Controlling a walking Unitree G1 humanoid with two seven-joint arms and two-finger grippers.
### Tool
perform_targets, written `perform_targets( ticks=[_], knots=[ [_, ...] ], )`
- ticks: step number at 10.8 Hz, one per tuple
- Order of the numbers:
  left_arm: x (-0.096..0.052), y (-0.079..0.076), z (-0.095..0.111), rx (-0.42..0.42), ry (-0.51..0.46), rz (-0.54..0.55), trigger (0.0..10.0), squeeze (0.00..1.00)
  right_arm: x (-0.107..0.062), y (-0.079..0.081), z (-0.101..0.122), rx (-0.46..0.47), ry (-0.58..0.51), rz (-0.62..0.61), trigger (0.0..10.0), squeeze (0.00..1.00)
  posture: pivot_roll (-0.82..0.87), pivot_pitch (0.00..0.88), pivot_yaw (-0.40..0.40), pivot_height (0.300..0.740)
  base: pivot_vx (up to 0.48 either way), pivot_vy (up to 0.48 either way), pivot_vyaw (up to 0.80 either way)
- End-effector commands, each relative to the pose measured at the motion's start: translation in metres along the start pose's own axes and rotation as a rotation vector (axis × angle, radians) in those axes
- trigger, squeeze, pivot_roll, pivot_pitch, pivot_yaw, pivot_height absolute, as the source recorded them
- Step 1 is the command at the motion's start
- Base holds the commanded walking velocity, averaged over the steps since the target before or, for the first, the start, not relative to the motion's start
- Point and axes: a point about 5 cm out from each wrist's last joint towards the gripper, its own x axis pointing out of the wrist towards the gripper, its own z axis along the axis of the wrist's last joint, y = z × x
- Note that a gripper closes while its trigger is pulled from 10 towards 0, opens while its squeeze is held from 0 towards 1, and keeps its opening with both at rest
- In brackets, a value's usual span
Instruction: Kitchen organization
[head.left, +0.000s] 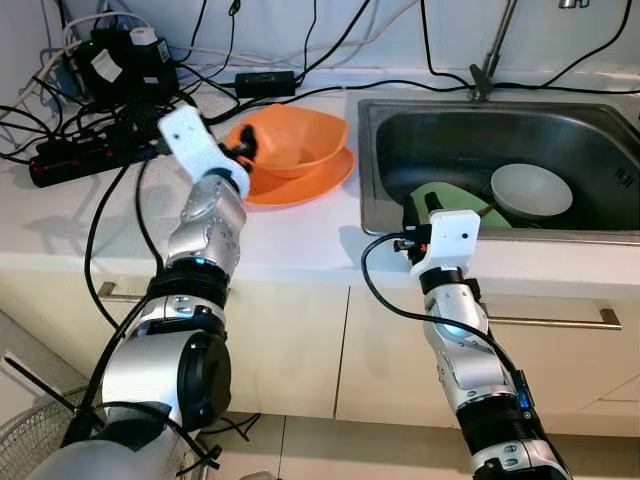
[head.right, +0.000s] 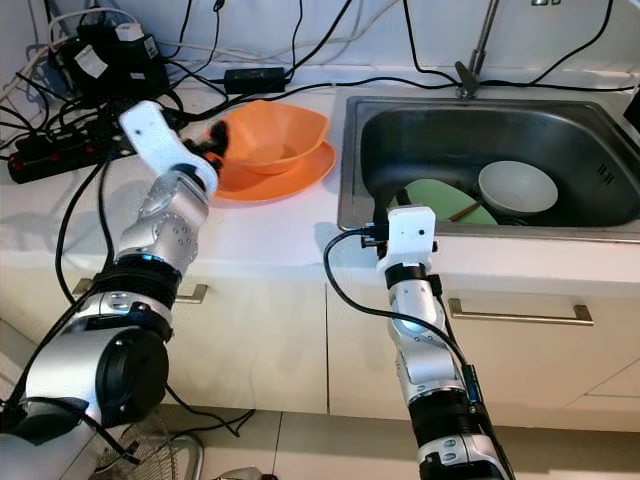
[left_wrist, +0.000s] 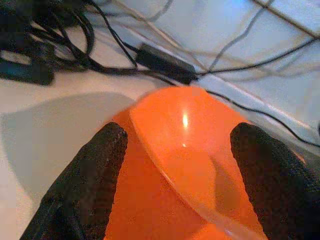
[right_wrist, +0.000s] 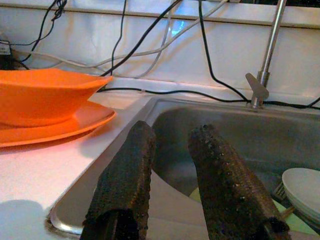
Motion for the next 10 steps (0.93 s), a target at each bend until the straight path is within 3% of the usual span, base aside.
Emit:
perform_targets(
  ticks=[1, 4, 10],
  knots=[
    [0.002, -0.009, 0.003, -0.001, 0.015, -0.042, 10.0, 0.0, 0.004, 0.003, 0.003, 0.001, -0.006, 0.016, 10.0, 0.0, 0.03, 0.0, 0.05, 0.74, 0.0, 0.0, 0.0],
    [0.002, -0.013, -0.006, 0.005, 0.074, 0.001, 10.0, 0.0, 0.002, 0.003, 0.001, 0.003, 0.0, 0.009, 10.0, 0.0, 0.03, 0.0, 0.054, 0.74, 0.0, 0.0, 0.0],
    [0.0, -0.054, -0.025, -0.083, 0.188, -0.024, 10.0, 0.0, 0.004, 0.008, 0.001, 0.02, 0.008, 0.002, 10.0, 0.0, 0.04, 0.0, 0.057, 0.74, 0.0, 0.0, 0.0]
  ],
)
